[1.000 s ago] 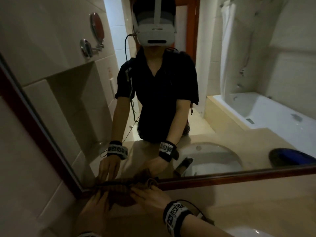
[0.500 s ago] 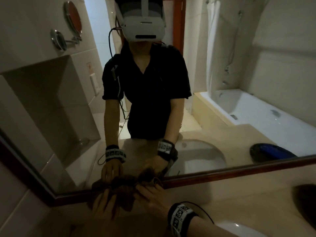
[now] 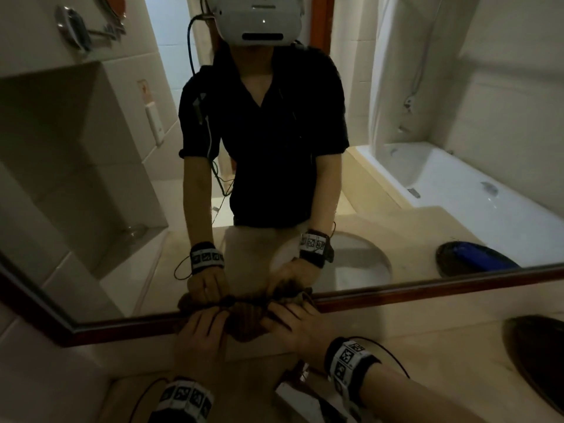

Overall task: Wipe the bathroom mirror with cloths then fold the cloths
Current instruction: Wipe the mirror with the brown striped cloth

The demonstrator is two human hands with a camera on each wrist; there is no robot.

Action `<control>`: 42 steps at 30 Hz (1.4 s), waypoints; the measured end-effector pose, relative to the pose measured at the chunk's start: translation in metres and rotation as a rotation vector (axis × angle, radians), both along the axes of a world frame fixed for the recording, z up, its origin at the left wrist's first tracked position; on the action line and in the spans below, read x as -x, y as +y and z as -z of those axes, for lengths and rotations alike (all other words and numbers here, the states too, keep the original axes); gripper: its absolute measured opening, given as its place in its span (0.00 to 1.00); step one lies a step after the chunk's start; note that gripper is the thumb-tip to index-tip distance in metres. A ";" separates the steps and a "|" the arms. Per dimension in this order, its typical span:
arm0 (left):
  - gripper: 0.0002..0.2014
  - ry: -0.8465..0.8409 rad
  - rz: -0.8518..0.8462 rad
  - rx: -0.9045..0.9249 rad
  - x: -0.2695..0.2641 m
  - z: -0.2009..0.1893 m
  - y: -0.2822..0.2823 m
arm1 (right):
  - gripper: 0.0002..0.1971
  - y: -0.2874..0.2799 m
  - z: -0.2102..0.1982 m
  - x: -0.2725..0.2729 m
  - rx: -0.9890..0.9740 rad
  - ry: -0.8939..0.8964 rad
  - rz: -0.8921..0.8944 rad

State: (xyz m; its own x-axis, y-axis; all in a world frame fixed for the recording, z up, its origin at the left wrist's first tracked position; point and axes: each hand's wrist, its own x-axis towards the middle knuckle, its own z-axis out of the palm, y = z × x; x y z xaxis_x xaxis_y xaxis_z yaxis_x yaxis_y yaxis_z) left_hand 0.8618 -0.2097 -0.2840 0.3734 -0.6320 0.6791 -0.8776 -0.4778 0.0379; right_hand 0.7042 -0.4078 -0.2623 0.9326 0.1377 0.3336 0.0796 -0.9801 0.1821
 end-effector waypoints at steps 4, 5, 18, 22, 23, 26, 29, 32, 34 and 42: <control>0.28 0.008 0.023 0.004 0.020 -0.001 -0.026 | 0.17 -0.018 0.010 0.007 -0.040 -0.178 -0.039; 0.29 0.019 0.023 -0.009 0.027 -0.003 -0.032 | 0.16 -0.023 0.012 0.008 -0.045 -0.223 -0.052; 0.16 0.131 0.018 -0.164 0.098 -0.021 -0.110 | 0.14 -0.094 0.014 0.059 -0.095 -0.437 -0.090; 0.17 0.128 0.011 -0.228 0.119 -0.023 -0.131 | 0.14 -0.116 0.019 0.081 -0.085 -0.384 -0.059; 0.17 0.131 0.003 -0.228 0.125 -0.025 -0.137 | 0.15 -0.122 0.020 0.087 -0.075 -0.367 -0.052; 0.17 0.133 0.009 -0.183 0.144 -0.024 -0.161 | 0.14 -0.144 0.019 0.107 -0.074 -0.332 -0.024; 0.16 0.108 0.027 -0.138 0.158 -0.022 -0.182 | 0.17 -0.161 0.015 0.125 -0.076 -0.318 0.002; 0.15 0.067 0.038 -0.100 0.174 -0.020 -0.203 | 0.18 -0.178 0.015 0.140 -0.074 -0.302 0.016; 0.15 0.063 0.048 -0.084 0.189 -0.019 -0.221 | 0.19 -0.193 0.017 0.155 -0.080 -0.289 0.026; 0.18 0.102 0.026 -0.115 0.236 -0.019 -0.274 | 0.20 -0.244 0.012 0.203 -0.096 -0.304 0.061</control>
State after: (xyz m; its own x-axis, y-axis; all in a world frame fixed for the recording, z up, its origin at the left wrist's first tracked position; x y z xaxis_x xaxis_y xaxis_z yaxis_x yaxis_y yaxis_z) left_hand 0.6256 -0.4837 -0.2648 0.4193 -0.7141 0.5607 -0.8842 -0.4613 0.0737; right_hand 0.5010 -0.6522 -0.2741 0.7936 0.0389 0.6071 -0.0242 -0.9951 0.0954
